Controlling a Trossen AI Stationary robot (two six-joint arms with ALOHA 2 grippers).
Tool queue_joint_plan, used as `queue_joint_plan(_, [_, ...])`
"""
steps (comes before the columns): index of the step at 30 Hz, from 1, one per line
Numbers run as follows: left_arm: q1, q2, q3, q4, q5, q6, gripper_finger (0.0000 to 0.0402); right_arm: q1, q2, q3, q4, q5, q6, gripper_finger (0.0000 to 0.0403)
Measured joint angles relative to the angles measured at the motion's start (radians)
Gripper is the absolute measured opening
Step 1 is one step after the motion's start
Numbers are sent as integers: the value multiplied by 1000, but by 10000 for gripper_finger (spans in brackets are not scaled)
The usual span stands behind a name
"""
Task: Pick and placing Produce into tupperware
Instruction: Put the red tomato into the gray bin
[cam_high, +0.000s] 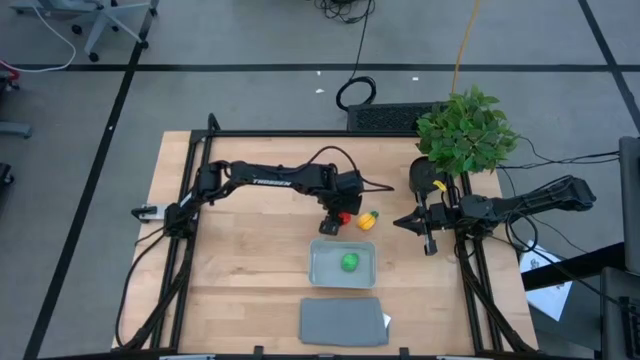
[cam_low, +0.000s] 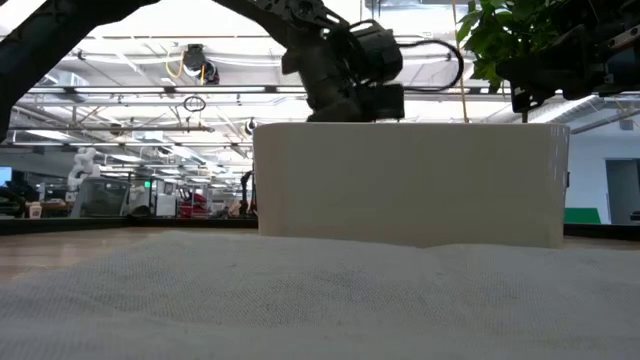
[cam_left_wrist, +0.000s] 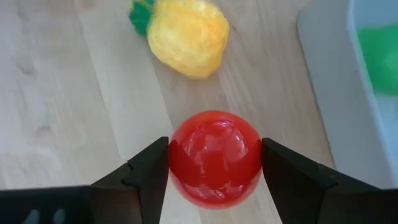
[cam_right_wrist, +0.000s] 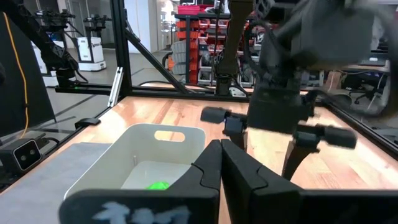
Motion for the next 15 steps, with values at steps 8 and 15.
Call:
queue_joint_plan(8, [-13, 0, 113, -92, 0, 15, 228, 0, 0, 0, 0, 0, 1, 0])
queue_joint_plan(15, [-26, -2, 186, -151, -16, 18, 228, 0, 0, 0, -1, 0, 1, 0])
